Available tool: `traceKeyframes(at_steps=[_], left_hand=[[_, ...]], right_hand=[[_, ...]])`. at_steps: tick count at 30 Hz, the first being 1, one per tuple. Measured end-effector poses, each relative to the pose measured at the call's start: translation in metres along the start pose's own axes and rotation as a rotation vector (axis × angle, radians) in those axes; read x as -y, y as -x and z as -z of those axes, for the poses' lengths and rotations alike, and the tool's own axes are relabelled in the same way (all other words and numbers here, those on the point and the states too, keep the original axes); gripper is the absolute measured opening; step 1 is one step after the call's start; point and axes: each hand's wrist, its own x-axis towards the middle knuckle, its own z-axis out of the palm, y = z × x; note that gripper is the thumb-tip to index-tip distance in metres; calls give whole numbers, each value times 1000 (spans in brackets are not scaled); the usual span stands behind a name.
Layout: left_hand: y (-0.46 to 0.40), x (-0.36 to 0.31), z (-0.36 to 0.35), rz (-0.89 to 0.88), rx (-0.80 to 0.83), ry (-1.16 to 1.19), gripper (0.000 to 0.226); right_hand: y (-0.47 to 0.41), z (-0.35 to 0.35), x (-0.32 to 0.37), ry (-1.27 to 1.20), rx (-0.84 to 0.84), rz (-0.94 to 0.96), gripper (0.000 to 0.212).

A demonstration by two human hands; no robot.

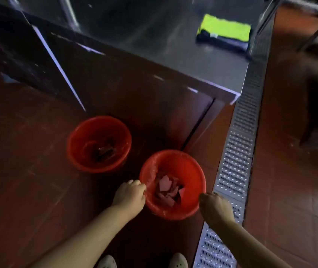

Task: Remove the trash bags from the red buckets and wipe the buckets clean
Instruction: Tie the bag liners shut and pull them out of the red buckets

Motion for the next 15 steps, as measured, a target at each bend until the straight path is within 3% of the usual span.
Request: traceKeyframes(at_steps=[7,11,15], left_hand=[[-101,25,-130,3,-61,-109,38],[-156,48,-179,32,-167,-160,60],[-194,60,-207,108,-309,-120,70]], right_hand=[[-91,-140,-30,-59,-116,-63,30],[-146,-207,-49,53,-434,2,29],[-186,-243,-67,155,-638,-71,48]])
